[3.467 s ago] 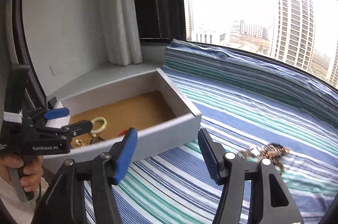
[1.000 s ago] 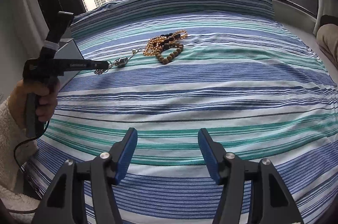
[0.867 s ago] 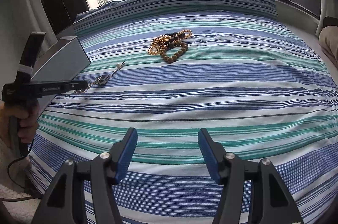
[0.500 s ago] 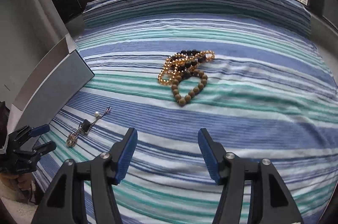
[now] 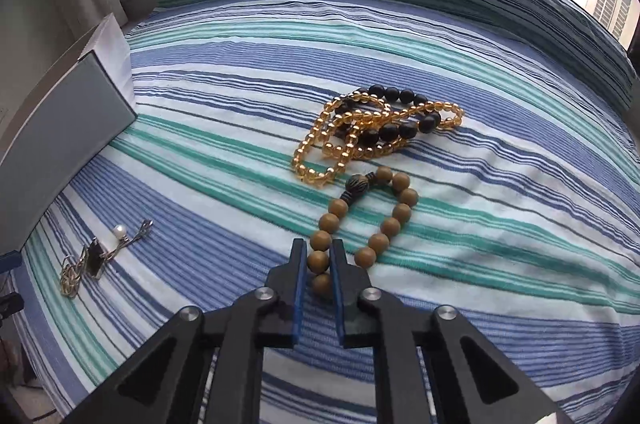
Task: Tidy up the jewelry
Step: 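Pull the silver pendant free with the left gripper while the right frees the wooden bracelet, then grasp the silver pendant with the left gripper while the right grasps the wooden bead bracelet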
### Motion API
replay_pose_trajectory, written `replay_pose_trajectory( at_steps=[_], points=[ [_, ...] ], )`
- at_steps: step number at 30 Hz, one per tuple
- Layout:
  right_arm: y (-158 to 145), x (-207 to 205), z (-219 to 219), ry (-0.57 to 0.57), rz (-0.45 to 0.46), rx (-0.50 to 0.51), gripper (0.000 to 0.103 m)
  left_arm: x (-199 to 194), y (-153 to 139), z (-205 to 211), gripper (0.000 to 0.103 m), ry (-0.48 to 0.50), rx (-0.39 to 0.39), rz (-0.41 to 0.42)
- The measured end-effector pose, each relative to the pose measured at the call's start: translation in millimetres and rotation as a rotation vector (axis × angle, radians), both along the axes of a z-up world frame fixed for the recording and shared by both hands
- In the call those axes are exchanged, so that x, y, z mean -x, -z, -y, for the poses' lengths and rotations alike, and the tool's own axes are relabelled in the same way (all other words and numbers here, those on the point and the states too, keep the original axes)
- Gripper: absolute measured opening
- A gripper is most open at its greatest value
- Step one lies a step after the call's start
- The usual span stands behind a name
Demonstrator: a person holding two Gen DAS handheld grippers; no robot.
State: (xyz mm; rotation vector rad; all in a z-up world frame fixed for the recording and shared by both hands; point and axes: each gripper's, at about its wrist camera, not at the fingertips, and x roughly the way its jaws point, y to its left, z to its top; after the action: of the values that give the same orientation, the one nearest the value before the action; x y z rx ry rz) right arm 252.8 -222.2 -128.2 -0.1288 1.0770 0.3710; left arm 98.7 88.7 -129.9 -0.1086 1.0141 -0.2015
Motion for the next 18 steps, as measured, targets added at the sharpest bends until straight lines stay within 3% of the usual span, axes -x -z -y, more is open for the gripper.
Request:
replay_pose_trajectory(
  at_steps=[3,6,7,9,13,18],
  points=[
    [-10.1,62.1,-3.2,-0.047,-0.041,-0.055,0.012,6.4,-2.2,1.9,0.073,0.013,-0.007,0.006],
    [-9.9,117.0,1.3,-0.016,-0.045,-0.031,0.016,9.9,0.0,5.6,0.077,0.020,-0.011,-0.002],
    [-11.1,131.4,7.5,0.011,-0.045,-0.056,0.034,10.5,1.0,7.3,0.077,0.022,-0.014,-0.007],
    [-18.3,157.0,24.2,0.076,-0.009,-0.100,0.047,12.4,1.9,10.9,0.077,0.030,-0.015,-0.017],
    [-30.8,186.9,47.3,0.185,0.035,-0.108,0.047,13.1,5.4,18.1,0.079,0.043,-0.022,-0.029],
    [-27.8,194.4,51.5,0.217,0.039,-0.114,0.047,14.8,7.6,26.8,0.079,0.050,-0.031,-0.047]
  ],
)
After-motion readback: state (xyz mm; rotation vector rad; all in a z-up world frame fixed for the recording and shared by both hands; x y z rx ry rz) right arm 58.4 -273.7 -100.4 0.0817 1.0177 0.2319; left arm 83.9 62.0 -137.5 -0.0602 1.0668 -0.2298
